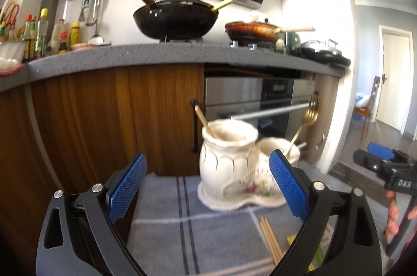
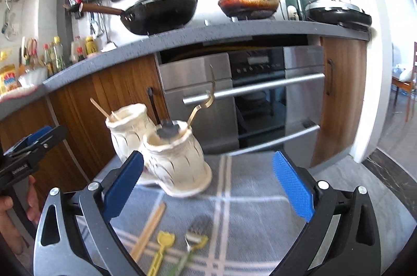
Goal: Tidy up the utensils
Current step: 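Move both open grippers back down to the utensils on the cloth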
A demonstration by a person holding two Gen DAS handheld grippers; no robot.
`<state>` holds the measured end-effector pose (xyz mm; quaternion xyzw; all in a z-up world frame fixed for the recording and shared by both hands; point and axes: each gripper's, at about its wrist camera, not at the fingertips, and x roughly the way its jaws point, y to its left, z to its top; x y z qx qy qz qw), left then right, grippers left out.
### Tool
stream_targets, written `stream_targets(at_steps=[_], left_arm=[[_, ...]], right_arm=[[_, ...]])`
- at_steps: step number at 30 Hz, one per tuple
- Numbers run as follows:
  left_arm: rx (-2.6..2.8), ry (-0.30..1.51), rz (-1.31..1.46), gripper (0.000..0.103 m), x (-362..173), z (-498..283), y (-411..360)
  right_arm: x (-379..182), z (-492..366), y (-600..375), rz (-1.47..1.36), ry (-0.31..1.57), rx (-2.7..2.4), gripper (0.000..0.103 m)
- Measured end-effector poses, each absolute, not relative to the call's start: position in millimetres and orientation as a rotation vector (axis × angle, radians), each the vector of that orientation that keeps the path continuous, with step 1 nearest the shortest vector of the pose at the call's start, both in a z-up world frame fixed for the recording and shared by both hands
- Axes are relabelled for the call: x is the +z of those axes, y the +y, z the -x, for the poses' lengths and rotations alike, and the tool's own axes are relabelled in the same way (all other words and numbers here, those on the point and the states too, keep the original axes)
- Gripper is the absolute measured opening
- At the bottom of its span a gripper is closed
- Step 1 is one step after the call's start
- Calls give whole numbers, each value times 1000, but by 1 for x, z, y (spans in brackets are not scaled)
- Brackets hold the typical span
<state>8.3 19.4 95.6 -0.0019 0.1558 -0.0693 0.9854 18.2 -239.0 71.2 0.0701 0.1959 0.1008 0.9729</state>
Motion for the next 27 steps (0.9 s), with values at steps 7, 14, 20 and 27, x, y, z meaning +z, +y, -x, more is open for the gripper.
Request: stream_targets(at_steps=[7,14,20,27], left_arm=[[-175,386,22,95,75,8,17],[-185,475,15,95,40,11,9],[-199,546,-10,95,15,8,5],[-275,693,-32,94,-5,-2,-9]], right_arm=[[50,-3,-248,-177,474,170,98],[9,-5,-241,-183,593,155,98],[-4,-9,-235,-140,620,146,98],[-18,-17,-219,-52,691,192,80]])
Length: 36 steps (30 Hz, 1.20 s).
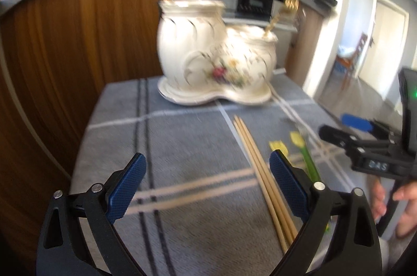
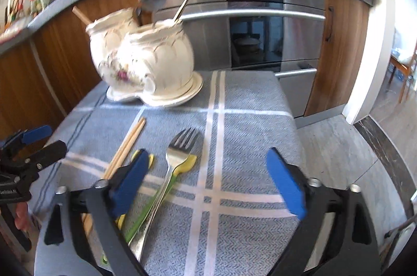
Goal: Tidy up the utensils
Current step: 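Move both open grippers back down to the utensils on the cloth, then grasp the silver fork with the right gripper while the left gripper closes on the chopsticks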
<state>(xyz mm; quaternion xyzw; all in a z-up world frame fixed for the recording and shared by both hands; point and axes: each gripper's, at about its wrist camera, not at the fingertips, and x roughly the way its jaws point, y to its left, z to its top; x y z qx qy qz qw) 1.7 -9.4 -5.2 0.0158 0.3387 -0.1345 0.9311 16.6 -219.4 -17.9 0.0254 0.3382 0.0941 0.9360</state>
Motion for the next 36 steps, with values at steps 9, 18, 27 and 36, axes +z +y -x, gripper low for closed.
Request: stream_targets(at_steps=[9,18,27,36], left_arm=[[-354,824,-78,61,-29,-3,-32],[-404,845,-104,38,-34,2,-43],[-431,853,-166,12,-31,1,-55],[-439,882,-186,1,-27,-2,-49]], right_arm=[[-31,-22,-207,-81,788,347,35],[-33,-23,-198,-60,812,370,17],[-36,-25,-195,-52,819,355,10],[-33,-20,-207,-76,808,355,5]])
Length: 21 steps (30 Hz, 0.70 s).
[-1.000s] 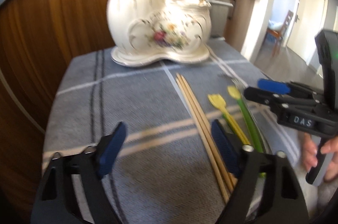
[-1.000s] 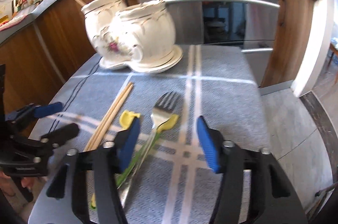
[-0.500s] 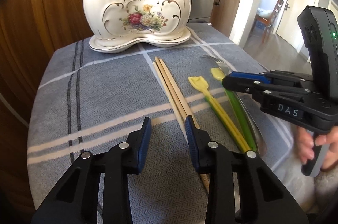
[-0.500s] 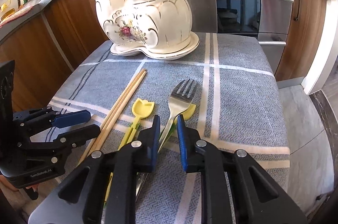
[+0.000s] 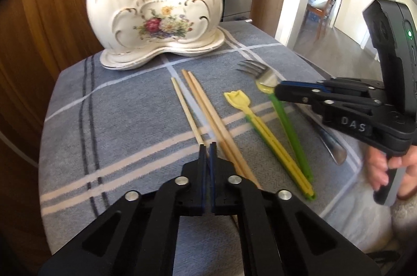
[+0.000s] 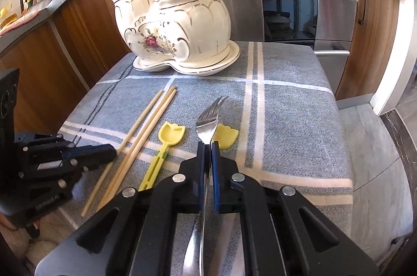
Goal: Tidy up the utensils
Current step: 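Grasp the silver fork with the right gripper while the left gripper closes on the chopsticks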
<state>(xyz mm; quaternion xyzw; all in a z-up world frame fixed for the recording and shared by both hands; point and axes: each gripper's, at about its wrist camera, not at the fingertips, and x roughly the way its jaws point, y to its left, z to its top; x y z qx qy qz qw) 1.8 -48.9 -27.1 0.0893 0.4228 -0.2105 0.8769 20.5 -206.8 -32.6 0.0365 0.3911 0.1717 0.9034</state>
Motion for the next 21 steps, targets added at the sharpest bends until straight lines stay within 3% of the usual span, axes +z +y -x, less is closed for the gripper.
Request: stream_targets(at_steps=[11,13,15,21], left_arm=[[-410,913,-142,1,-21,-4,-37],[-419,918,-138,13,-22,-5,-44],[-420,908,-155,17,-23,-4,-49],[-392,926,-208,15,-31,-7,-54]], right_arm=[[-26,-16,-235,-105,792,310,3],[-28,-16,-237,-104,801,305,3],[-31,-17,-238,-105,813,303,3],[-32,-16,-240,-119,815,311,3]])
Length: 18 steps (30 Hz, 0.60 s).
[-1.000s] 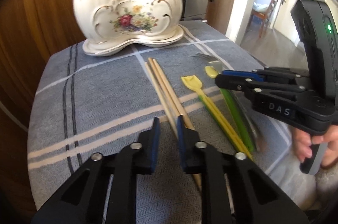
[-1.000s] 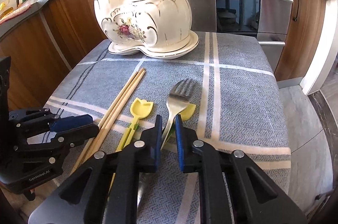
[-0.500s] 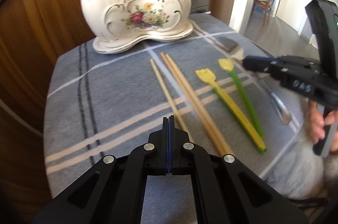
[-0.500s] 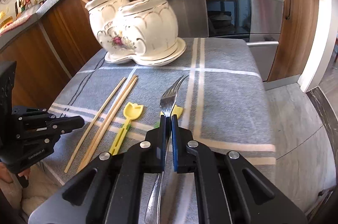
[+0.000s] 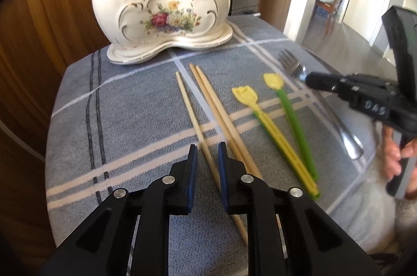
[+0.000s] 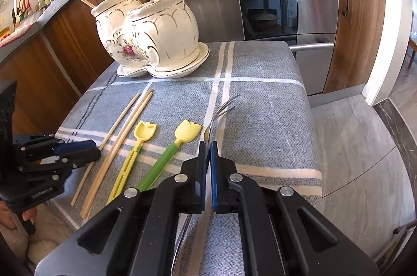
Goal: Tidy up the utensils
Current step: 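Grasp the silver fork with the right gripper while the left gripper closes on the chopsticks, then lift the chopstick and silver fork and carry both over the floral holder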
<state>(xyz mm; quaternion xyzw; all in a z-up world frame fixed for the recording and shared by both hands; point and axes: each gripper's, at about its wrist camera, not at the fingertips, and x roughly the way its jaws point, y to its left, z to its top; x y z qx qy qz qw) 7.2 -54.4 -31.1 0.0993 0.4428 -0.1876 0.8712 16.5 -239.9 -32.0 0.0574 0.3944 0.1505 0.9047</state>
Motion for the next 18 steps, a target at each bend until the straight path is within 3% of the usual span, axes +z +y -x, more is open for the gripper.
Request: stream_targets(at_steps=[1,3,10,13,15,18], left_arm=[[-390,918,-221,7,-31,-6,-54],[-404,927,-230,5,-30,-7,-50],[-399,948,-287,5,-26,-9,-35],[-398,948,-269,5,-22,-16,-35],[-397,949,-277,6,-23,-19,-39],[-391,950,-292,9,-23,-25,-45]], right_arm=[[-32,-16,-240,-116,815,310,3],[-31,-16,-240,-114,816,311,3],[-30,-18,-241,-119,826,316,3],[-32,-21,-238,-115,840,318,6],[-33,-22,-236,-106,846,317,14],[-36,-23,-235,-100,853,310,15]])
